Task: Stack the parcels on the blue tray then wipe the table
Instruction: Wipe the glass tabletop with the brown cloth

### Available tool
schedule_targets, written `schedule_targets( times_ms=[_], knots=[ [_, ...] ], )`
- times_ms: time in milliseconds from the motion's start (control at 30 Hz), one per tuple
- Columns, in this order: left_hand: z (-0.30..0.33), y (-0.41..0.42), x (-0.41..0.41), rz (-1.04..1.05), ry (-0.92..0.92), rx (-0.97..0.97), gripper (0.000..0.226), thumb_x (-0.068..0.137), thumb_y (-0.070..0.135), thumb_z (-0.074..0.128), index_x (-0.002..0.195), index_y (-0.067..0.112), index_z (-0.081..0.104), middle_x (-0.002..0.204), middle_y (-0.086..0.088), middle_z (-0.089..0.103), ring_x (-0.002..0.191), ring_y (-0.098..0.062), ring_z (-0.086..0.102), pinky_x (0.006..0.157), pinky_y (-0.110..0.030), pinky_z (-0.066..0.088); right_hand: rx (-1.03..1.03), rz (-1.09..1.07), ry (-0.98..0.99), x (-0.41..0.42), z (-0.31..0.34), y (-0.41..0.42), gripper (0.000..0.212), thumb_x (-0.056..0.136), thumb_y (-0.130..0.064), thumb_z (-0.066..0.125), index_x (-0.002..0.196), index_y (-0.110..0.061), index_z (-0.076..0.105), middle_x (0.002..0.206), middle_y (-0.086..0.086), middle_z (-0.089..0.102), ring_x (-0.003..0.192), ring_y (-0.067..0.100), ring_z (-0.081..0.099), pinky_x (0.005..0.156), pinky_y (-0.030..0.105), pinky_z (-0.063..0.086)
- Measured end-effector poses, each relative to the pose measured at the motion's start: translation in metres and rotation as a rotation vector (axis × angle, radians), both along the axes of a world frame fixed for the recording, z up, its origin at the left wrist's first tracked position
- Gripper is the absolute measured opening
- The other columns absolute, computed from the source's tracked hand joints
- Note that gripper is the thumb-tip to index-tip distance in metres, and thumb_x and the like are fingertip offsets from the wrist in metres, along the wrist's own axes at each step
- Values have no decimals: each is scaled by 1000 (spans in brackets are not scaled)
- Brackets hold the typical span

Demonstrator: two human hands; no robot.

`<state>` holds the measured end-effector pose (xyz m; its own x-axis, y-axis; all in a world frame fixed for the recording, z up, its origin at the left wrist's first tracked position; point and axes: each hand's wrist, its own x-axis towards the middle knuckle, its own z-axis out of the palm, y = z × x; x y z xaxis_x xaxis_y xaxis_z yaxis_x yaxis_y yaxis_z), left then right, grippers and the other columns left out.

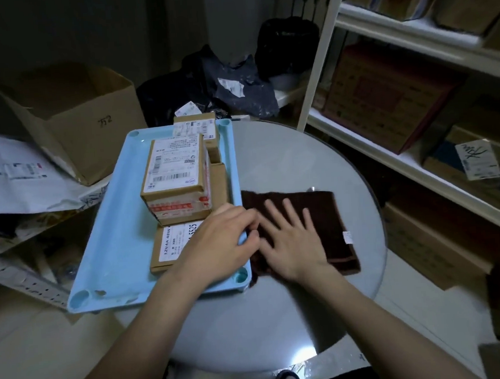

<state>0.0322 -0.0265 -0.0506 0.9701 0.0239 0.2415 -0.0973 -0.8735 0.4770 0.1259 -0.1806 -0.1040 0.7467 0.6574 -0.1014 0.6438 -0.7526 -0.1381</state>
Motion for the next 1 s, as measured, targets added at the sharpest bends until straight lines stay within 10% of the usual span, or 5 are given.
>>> schedule_targets(
  times_ms=[200,500,767,1000],
  knots=[
    [2,0,-3,10,5,-24,10,88,29,53,80,22,53,82,11,58,92,-8,45,78,-21,34,-5,119,-41,-17,-1,-82,64,89,-56,28,151,-53,13,164,-19,3,153,15,-4,122,46,1],
    [2,-1,-2,15,6,-25,12,87,32,50,81,22,53,83,11,58,93,-9,44,81,-25,39,27,-375,30,3,-2,-38,65,91,-62,20,153,-51,6,167,-9,1,153,26,-9,120,55,-5],
    [0,1,-1,4,3,-17,14,87,34,49,81,23,53,83,12,57,91,-8,43,78,-22,35,34,14,-29,-19,-2,-59,62,89,-62,26,149,-58,11,165,-15,6,153,19,-1,122,50,3],
    [1,0,-2,6,-7,-26,14,88,35,46,82,24,52,83,13,55,91,-6,43,80,-25,41,6,-402,50,56,-2,-31,60,94,-61,18,151,-53,4,167,-10,-3,152,25,-10,120,56,-4]
  ],
)
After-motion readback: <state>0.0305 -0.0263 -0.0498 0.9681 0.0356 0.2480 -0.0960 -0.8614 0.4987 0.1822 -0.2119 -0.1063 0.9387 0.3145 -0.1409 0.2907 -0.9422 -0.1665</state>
